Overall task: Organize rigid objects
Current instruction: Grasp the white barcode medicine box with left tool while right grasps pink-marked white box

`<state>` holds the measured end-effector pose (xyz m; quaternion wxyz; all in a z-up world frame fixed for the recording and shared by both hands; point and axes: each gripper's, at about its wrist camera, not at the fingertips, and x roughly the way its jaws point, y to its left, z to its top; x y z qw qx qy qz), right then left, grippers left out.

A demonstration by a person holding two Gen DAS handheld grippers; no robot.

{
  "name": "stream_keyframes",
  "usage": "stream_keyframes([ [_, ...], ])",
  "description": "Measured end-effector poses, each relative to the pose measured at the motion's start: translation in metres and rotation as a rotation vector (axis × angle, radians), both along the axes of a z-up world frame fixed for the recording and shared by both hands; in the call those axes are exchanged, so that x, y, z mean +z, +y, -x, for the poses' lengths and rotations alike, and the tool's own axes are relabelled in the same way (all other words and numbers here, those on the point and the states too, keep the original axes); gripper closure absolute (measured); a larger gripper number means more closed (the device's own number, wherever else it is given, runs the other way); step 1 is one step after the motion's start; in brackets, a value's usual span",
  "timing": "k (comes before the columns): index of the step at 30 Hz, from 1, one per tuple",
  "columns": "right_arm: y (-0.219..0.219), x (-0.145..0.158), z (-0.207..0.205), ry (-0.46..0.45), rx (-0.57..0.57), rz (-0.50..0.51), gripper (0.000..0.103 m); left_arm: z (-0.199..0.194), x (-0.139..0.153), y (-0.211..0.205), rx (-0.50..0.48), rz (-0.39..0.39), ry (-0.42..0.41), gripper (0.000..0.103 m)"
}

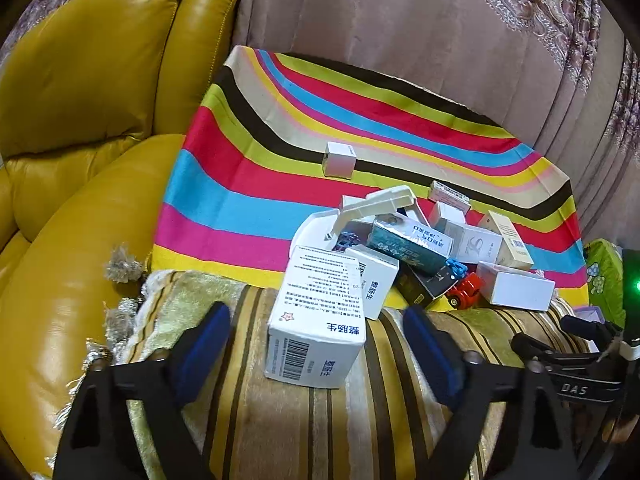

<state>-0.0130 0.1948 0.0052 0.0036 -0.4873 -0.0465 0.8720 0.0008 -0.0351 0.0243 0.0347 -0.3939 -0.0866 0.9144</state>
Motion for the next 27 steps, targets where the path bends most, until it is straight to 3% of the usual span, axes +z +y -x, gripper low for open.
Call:
stream_keyframes([
  [4, 0.008, 0.008, -0.004, 0.023, 0.012, 0.051, 0.000, 0.000, -0.007, 0.000, -0.019, -0.023, -0.012, 0.050],
  [6, 0.013, 0.014, -0.005, 0.053, -0.008, 0.090, 0.000, -0.001, -0.009, 0.001, -0.019, -0.021, -0.012, 0.058],
  [10, 0.016, 0.023, 0.003, 0.078, -0.046, 0.136, 0.000, -0.003, -0.009, 0.004, -0.021, -0.016, -0.008, 0.059],
  [20, -0.007, 0.011, 0.039, 0.021, -0.086, 0.017, 0.000, -0.003, -0.011, 0.005, -0.027, -0.018, -0.011, 0.059],
  [27, -0.009, 0.004, 0.054, -0.005, -0.137, -0.014, 0.000, -0.005, -0.010, 0.009, -0.025, 0.007, -0.003, 0.059],
])
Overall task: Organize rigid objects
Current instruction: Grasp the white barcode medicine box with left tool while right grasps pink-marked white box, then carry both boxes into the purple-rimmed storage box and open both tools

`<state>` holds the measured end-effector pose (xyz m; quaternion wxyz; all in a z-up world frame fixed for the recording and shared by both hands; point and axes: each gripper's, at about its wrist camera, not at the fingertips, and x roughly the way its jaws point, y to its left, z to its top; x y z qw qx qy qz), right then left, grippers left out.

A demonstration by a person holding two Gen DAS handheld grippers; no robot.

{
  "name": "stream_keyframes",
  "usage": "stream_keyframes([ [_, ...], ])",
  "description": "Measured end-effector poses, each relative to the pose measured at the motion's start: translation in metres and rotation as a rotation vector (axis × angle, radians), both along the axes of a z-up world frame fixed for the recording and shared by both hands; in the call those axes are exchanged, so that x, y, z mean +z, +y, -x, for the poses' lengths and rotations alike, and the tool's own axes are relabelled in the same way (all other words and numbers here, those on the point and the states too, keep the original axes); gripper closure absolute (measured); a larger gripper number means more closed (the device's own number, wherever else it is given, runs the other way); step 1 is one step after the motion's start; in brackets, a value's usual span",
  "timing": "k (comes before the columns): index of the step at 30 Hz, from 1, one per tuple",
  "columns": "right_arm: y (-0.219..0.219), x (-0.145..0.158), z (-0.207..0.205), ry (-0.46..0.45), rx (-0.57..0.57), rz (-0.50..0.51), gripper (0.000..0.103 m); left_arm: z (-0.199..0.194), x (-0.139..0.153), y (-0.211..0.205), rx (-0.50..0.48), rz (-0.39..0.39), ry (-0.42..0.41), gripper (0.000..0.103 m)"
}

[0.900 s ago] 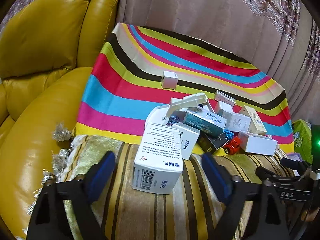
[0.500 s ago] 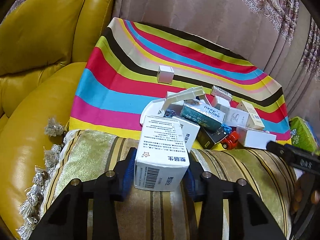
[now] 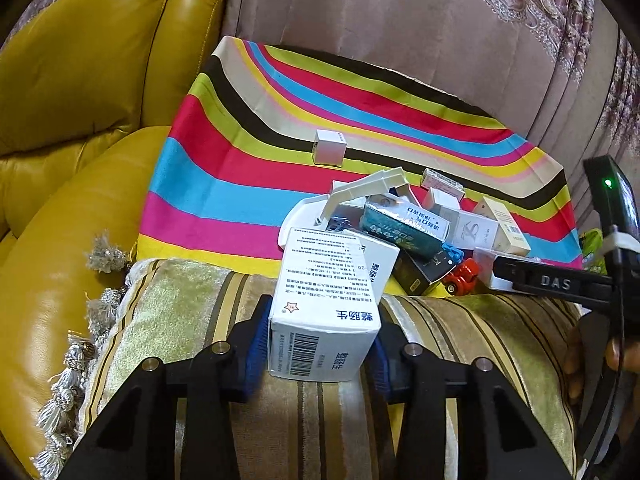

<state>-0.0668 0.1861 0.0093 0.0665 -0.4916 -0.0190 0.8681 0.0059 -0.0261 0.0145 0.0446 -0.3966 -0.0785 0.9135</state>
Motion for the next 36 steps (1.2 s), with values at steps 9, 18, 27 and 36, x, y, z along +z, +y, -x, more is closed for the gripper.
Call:
stream_keyframes([
  [9, -0.003, -0.009, 0.010, -0.036, -0.007, -0.029, 0.007, -0.002, 0.002, 0.004, 0.001, 0.031, 0.008, 0.060],
  [18, 0.002, 0.005, -0.012, 0.035, 0.032, 0.015, 0.008, -0.020, 0.013, 0.019, 0.024, 0.118, 0.025, 0.060],
  [27, 0.024, 0.031, -0.053, 0.173, 0.039, 0.012, 0.008, -0.043, 0.032, 0.062, -0.083, 0.102, 0.076, 0.060],
  [36, 0.088, 0.044, -0.097, 0.238, -0.063, 0.004, 0.008, -0.049, 0.041, 0.125, -0.297, -0.036, 0.080, 0.060],
])
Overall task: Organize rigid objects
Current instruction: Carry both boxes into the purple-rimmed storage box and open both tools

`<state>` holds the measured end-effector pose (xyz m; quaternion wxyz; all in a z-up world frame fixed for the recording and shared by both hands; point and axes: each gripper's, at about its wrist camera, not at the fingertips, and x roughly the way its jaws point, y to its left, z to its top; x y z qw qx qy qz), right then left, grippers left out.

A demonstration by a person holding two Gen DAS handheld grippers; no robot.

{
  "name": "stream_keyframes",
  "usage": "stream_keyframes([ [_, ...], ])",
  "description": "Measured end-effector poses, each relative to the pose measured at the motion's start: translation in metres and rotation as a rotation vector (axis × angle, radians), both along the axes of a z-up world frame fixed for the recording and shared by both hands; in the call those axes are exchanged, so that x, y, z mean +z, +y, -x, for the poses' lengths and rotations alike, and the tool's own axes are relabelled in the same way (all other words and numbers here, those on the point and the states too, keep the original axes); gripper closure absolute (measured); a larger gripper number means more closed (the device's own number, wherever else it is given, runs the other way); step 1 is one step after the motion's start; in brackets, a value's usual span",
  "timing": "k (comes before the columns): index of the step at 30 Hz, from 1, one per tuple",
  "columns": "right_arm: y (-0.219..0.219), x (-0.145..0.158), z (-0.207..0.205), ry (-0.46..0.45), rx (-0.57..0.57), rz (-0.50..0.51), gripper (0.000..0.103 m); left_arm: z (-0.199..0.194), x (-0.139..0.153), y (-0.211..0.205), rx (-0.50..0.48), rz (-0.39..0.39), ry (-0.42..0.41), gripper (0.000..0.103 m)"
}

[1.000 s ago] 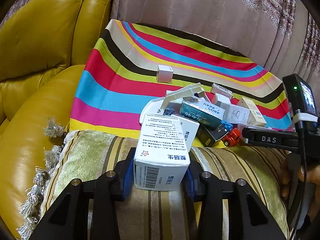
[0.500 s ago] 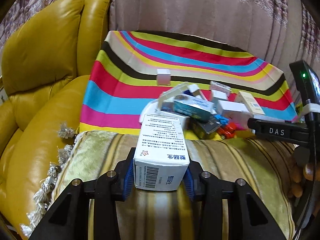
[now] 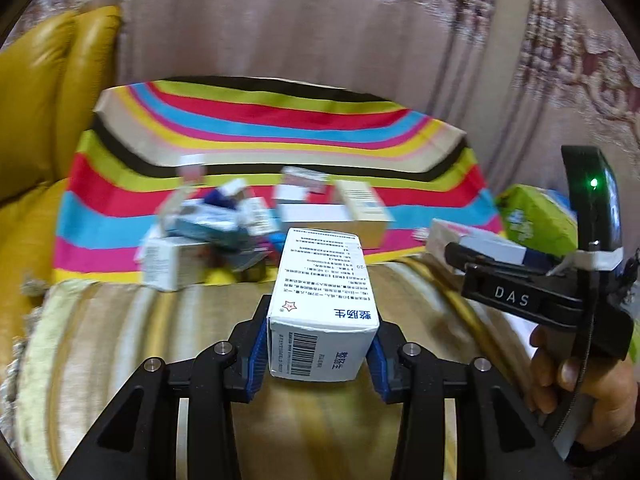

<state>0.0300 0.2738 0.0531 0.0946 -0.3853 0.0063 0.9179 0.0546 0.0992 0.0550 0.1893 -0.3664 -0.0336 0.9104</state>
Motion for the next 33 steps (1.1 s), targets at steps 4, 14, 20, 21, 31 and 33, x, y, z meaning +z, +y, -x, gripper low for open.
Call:
stream_keyframes([
  [4, 0.042, 0.001, -0.016, -0.006, -0.077, 0.045, 0.008, -0.001, 0.001, 0.039, -0.108, -0.018, -0.014, 0.060],
  [14, 0.119, -0.013, -0.043, -0.042, -0.233, 0.093, 0.008, 0.001, 0.001, 0.121, -0.291, -0.048, -0.058, 0.060],
  [20, 0.156, -0.019, -0.056, -0.054, -0.341, 0.122, 0.007, 0.005, -0.006, 0.160, -0.364, -0.058, -0.096, 0.060],
  [21, 0.161, -0.020, -0.058, -0.057, -0.355, 0.126, 0.007, 0.006, -0.007, 0.165, -0.378, -0.066, -0.106, 0.060],
  [31, 0.193, -0.035, -0.069, -0.065, -0.453, 0.129, 0.006, 0.008, -0.013, 0.190, -0.440, -0.082, -0.149, 0.031],
  [33, 0.187, -0.035, -0.067, -0.060, -0.429, 0.085, 0.006, 0.011, -0.013, 0.183, -0.420, -0.092, -0.152, 0.031],
])
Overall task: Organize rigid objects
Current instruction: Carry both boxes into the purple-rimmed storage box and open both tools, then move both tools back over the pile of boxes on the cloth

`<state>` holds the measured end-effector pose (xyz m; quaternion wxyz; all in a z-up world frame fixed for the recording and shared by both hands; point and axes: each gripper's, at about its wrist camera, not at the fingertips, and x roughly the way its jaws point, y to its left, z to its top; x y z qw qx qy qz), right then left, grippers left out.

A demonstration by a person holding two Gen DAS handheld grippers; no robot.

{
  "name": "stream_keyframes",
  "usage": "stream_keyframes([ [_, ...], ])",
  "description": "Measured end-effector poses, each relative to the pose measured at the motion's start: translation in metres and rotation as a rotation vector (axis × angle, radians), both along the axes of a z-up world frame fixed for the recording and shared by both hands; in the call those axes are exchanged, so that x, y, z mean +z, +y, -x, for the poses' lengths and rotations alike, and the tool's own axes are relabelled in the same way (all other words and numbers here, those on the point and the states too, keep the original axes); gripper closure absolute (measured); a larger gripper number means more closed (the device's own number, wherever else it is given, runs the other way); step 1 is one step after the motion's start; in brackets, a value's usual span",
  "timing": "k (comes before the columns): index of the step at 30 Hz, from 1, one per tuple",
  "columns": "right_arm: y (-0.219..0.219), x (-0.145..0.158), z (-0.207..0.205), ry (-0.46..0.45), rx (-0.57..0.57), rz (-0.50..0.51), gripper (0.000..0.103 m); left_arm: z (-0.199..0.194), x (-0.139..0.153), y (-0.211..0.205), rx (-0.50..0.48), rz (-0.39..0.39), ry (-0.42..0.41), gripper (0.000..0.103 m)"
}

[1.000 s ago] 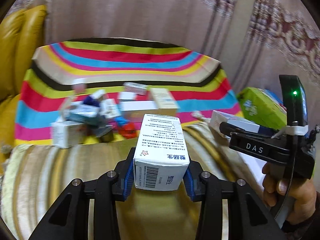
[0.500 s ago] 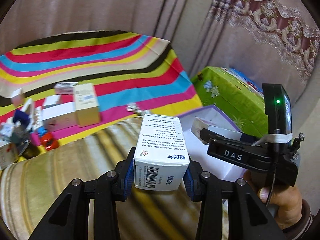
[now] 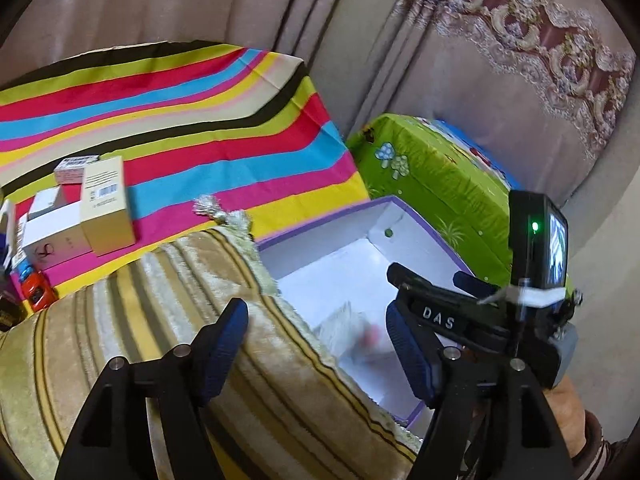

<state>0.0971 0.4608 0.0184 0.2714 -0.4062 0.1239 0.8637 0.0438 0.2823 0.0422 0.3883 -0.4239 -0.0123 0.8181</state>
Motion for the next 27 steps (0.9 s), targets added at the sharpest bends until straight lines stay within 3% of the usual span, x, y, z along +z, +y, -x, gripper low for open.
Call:
stream_keyframes([
  [10, -0.016, 0.004, 0.005, 0.009, 0.068, 0.003, 0.004, 0.007, 0.007, -0.060, 0.104, -0.026, 0.016, 0.031],
  [19, -0.043, 0.013, 0.015, 0.044, 0.179, -0.010, 0.004, 0.019, 0.016, -0.177, 0.344, -0.049, 0.052, 0.031],
  [27, -0.083, 0.025, 0.033, 0.052, 0.297, -0.044, 0.004, 0.044, 0.005, -0.270, 0.548, 0.011, 0.015, 0.031],
])
